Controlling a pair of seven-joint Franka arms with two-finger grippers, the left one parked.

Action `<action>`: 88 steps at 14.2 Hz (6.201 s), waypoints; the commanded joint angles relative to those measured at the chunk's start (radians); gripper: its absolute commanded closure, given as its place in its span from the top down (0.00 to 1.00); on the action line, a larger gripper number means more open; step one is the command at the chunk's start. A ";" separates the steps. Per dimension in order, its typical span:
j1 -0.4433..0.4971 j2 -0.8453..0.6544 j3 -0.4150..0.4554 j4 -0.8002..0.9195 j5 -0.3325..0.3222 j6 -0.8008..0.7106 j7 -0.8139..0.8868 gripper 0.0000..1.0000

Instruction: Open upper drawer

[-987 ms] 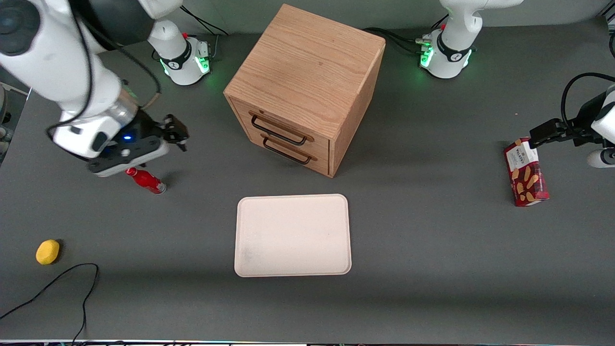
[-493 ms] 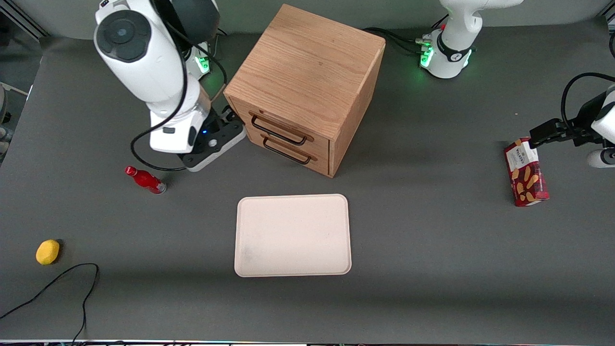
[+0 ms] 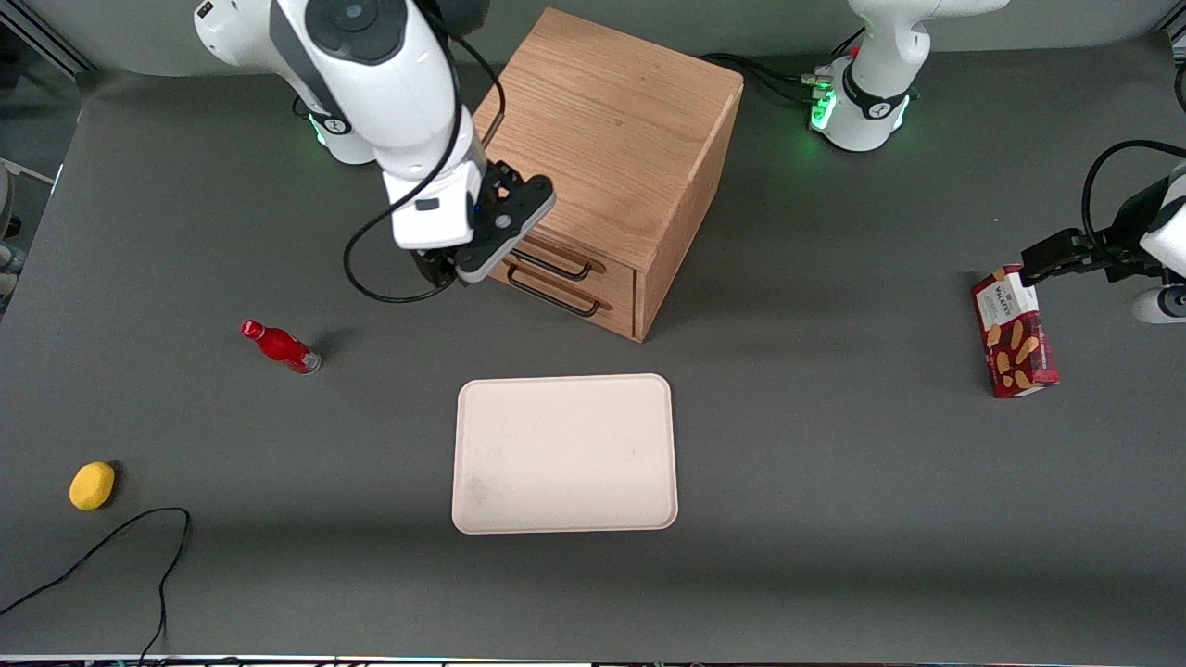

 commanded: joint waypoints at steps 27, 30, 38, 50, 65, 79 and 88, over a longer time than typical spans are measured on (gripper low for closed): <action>-0.032 0.012 -0.014 0.003 0.114 -0.054 -0.293 1.00; -0.033 0.014 -0.014 -0.028 0.116 -0.038 -0.295 1.00; -0.030 0.009 -0.003 -0.134 0.131 0.073 -0.296 1.00; -0.027 0.012 0.012 -0.252 0.130 0.213 -0.301 1.00; -0.026 0.026 0.020 -0.338 0.127 0.327 -0.324 1.00; -0.026 0.049 0.034 -0.373 0.119 0.387 -0.324 1.00; -0.030 0.057 0.034 -0.369 0.119 0.400 -0.342 1.00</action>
